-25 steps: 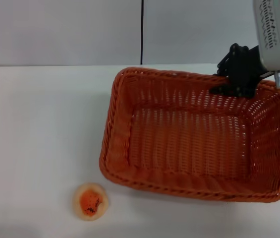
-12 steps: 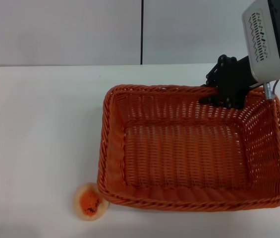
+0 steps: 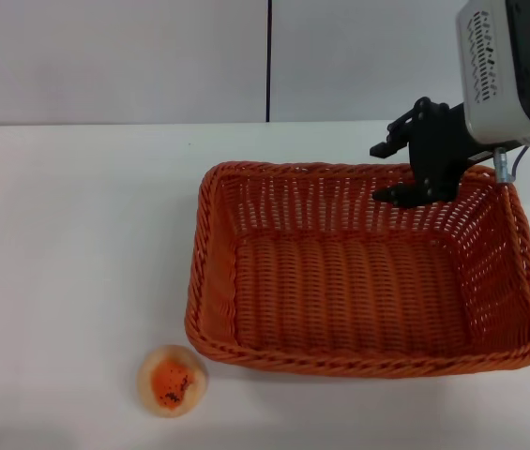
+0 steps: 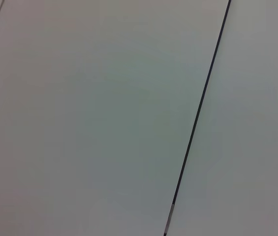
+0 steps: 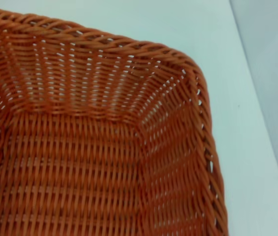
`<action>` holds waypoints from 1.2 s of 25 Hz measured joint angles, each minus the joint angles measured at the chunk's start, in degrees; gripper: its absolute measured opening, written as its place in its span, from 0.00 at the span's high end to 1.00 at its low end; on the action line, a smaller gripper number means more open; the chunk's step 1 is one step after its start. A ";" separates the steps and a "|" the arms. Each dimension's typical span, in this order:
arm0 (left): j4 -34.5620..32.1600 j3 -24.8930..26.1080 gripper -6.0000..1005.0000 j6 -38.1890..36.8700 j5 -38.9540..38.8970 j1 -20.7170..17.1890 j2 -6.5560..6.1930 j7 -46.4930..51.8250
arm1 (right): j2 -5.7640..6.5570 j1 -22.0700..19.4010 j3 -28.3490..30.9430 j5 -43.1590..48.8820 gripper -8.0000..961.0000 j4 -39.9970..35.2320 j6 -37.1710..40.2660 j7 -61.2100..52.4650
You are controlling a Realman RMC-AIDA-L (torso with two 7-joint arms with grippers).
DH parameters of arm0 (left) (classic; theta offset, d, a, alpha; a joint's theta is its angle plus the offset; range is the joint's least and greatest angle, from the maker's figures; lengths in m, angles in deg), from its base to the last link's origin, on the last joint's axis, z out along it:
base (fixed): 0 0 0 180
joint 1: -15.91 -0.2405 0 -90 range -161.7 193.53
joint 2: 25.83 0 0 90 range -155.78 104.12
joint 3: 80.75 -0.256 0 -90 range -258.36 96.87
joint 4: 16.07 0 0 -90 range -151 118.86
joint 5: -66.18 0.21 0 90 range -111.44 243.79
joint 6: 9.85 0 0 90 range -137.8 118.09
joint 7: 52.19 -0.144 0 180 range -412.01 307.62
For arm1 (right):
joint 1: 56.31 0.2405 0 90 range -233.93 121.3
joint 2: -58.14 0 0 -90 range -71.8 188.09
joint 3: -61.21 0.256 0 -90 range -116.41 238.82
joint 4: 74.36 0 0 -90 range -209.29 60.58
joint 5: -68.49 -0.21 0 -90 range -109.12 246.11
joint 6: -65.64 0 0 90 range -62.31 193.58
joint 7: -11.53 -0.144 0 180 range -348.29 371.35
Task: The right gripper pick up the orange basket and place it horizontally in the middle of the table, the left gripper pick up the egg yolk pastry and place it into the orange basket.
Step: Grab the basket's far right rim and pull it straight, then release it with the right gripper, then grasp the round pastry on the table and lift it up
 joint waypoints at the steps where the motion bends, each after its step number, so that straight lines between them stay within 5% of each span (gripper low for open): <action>1: 0.00 0.00 0.20 0.00 0.00 0.00 0.00 0.00 | 0.00 0.00 0.00 0.00 0.63 0.00 0.00 0.00; 8: -4.08 -3.92 0.21 -0.56 2.22 0.99 -0.57 2.70 | -0.09 -7.20 0.90 -8.77 0.37 -10.59 -1.16 -0.32; 12: -15.12 -14.13 0.21 -3.49 4.11 4.20 -1.14 10.69 | -0.04 -15.15 4.63 -22.18 0.33 -18.75 -1.23 -0.55; 15: -24.84 -24.20 0.21 -7.29 4.33 6.48 -1.17 17.18 | -0.04 -24.21 10.06 -41.45 0.33 -20.35 -0.96 -0.10; 16: -24.84 -24.20 0.21 -7.29 4.33 6.48 -1.17 17.18 | -0.04 -24.21 10.06 -41.45 0.33 -20.35 -0.96 -0.10; 17: -27.18 -26.66 0.21 -8.16 4.34 7.01 -1.02 18.53 | -0.13 -29.84 11.73 -51.33 0.33 -19.21 -0.26 1.74; 18: -28.59 -28.40 0.21 -8.57 4.36 7.29 -0.90 19.24 | -0.13 -29.84 11.73 -51.33 0.33 -19.21 -0.26 1.74; 20: -31.26 -33.19 0.21 -9.01 4.44 7.80 -0.60 20.67 | -0.28 -36.14 12.45 -64.22 0.33 -14.53 0.53 6.28; 21: -31.26 -33.19 0.21 -9.01 4.44 7.80 -0.60 20.67 | -0.28 -36.14 12.45 -64.22 0.33 -14.53 0.53 6.28; 22: -32.59 -39.20 0.21 -9.02 4.51 8.23 -0.46 21.24 | -0.30 -38.32 12.46 -69.75 0.33 -11.62 0.47 8.57; 25: -33.31 -46.51 0.21 -8.90 4.58 8.56 -0.44 21.37 | -0.36 -42.29 12.42 -81.03 0.33 -5.02 -1.72 13.14; 30: -32.24 -53.35 0.21 -8.18 4.57 8.41 -0.05 21.09 | -0.38 -44.14 13.30 -84.33 0.33 -1.13 -4.44 14.40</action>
